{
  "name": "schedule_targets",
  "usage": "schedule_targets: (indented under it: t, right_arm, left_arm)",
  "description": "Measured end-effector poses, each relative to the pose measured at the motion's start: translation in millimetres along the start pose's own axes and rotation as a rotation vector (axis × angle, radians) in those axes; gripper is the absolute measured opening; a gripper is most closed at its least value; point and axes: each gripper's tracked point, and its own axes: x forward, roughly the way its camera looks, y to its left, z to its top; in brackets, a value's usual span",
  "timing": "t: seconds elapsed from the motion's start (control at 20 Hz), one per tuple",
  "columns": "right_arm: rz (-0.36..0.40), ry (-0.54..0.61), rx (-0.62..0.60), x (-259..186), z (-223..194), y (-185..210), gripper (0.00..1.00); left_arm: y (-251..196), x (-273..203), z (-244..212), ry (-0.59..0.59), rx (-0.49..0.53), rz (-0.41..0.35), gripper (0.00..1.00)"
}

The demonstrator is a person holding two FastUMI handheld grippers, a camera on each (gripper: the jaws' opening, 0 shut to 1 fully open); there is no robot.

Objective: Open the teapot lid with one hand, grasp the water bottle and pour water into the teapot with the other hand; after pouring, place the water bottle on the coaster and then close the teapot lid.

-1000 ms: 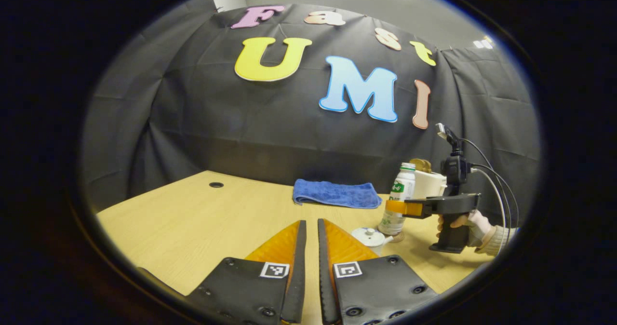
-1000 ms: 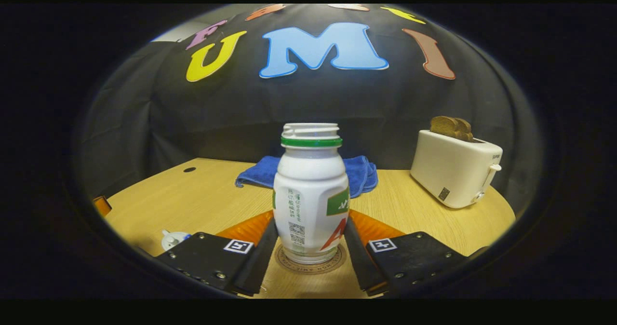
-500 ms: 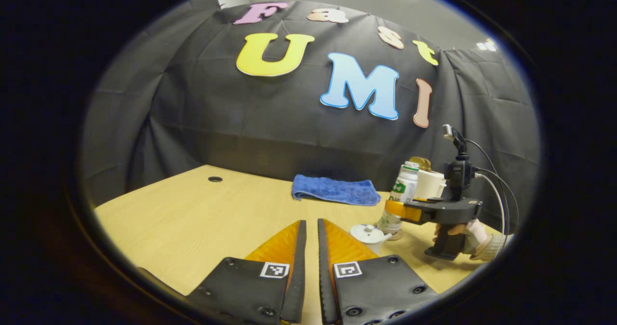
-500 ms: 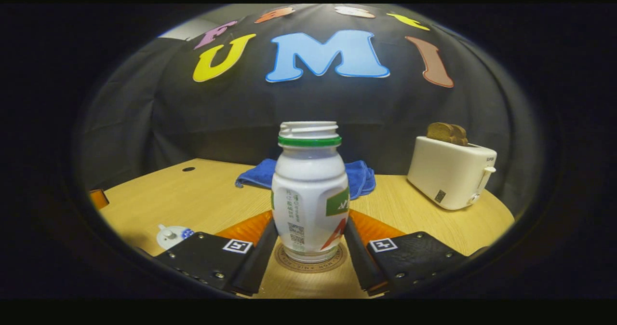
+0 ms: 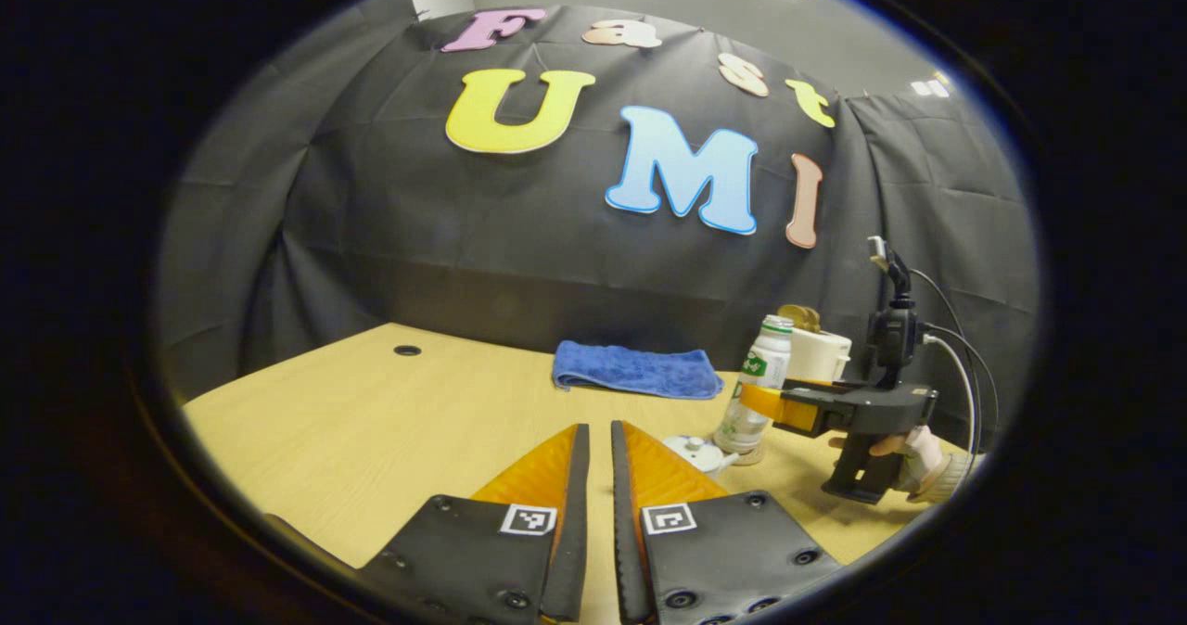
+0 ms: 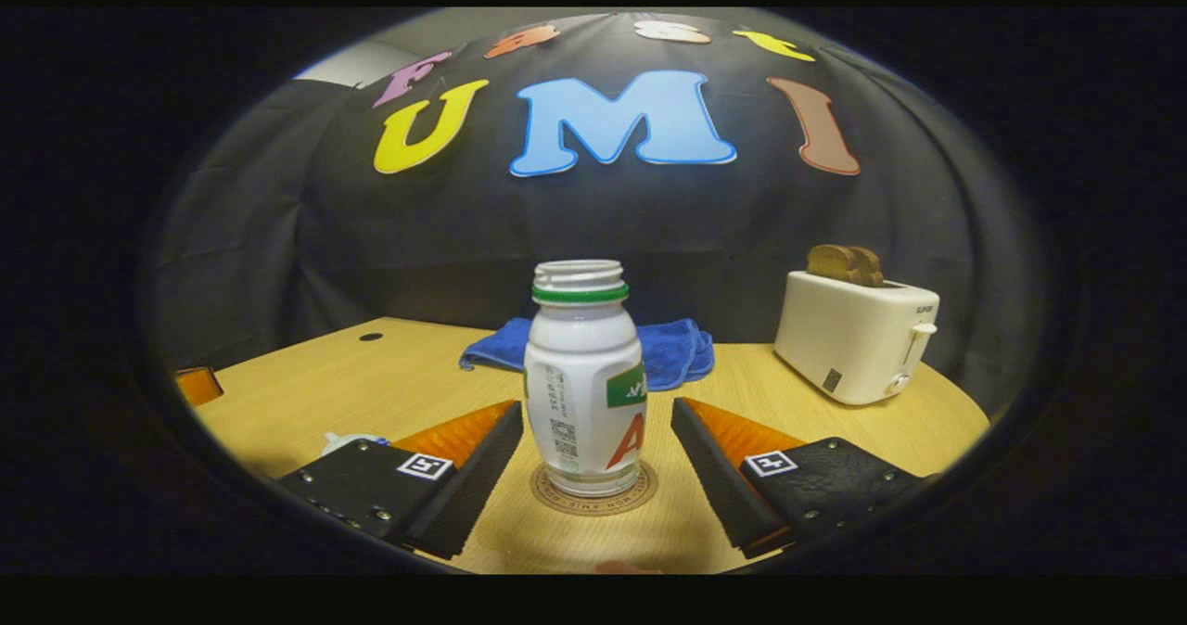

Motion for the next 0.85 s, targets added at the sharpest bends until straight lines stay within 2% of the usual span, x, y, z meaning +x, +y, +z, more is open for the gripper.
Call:
schedule_targets:
  t: [0.15, 0.4, 0.55, 0.6, 0.7, 0.85]
  right_arm:
    - [-0.008, -0.048, -0.010, -36.2, 17.4, 2.6, 0.99]
    - [-0.075, -0.137, 0.016, -107.1, 29.6, 10.2, 0.99]
    - [-0.118, -0.156, 0.010, -139.5, 10.0, 17.0, 0.99]
    - [-0.128, -0.164, 0.004, -147.5, 3.8, 19.2, 0.95]
    - [-0.153, -0.170, -0.001, -159.9, -11.4, 20.3, 0.99]
    - [-0.168, -0.184, 0.006, -168.3, -25.1, 24.4, 0.98]
  left_arm:
    - [-21.2, -2.3, 4.4, -0.008, 0.010, -0.024, 0.22]
    - [-64.0, -20.1, 11.0, -0.075, 0.044, -0.034, 0.19]
    - [-87.8, -33.3, 4.5, -0.108, 0.063, -0.042, 0.19]
    - [-94.3, -37.4, -1.5, -0.113, 0.068, -0.047, 0.19]
    - [-105.5, -43.9, -11.6, -0.110, 0.077, -0.058, 0.19]
    - [-112.9, -47.2, -28.7, -0.091, 0.074, -0.061, 0.19]
